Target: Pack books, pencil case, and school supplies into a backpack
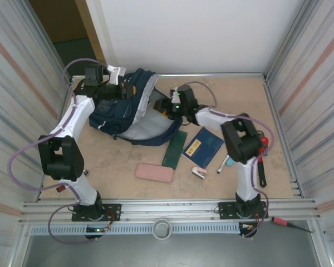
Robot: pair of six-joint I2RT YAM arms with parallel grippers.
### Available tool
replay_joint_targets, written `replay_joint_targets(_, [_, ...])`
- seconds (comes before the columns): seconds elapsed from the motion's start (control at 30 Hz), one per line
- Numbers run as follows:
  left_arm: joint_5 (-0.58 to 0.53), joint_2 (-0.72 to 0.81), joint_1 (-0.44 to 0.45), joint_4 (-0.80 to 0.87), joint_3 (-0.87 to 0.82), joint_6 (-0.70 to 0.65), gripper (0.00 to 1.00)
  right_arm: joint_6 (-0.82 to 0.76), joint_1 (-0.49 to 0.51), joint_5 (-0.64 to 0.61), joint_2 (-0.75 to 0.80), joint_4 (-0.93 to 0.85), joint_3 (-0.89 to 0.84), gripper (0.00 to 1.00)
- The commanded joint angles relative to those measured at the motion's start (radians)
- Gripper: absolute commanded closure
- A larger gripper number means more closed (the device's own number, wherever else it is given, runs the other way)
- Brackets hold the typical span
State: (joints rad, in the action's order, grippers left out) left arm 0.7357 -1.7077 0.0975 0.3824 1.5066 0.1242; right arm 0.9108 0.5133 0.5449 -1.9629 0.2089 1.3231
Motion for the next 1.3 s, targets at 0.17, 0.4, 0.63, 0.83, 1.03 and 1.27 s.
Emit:
replay_joint_targets(0.17, [-0.164,-0.036,0.042,-0.116,-0.056,0.012,0.89,-0.330,-0.170,-0.210,0.573,-0.385,-0.401,0.34])
replay_joint_targets(0.4, [-0.324,-0.035,0.080,-0.136,-0.054,0.015,1.00,-0.415,-0.265,-0.181,0.805,-0.469,-0.558,0.30])
replay_joint_targets(0.63, [-0.227,-0.023,0.052,-0.170,-0.005,0.074,1.00,-0.344,-0.158,-0.082,0.626,-0.336,-0.366,0.30])
replay_joint_targets(0.83, [-0.226,-0.009,0.019,-0.174,0.025,0.106,1.00,-0.232,-0.061,-0.016,0.316,-0.248,-0.060,0.30])
replay_joint_targets(1.03, [-0.186,0.004,-0.079,-0.155,0.062,0.111,1.00,-0.160,0.001,0.077,0.161,-0.185,0.148,0.28])
replay_joint_targets(1.27, [-0.151,-0.038,-0.090,-0.111,0.054,0.051,1.00,-0.253,-0.134,-0.029,0.365,-0.332,-0.098,0.27])
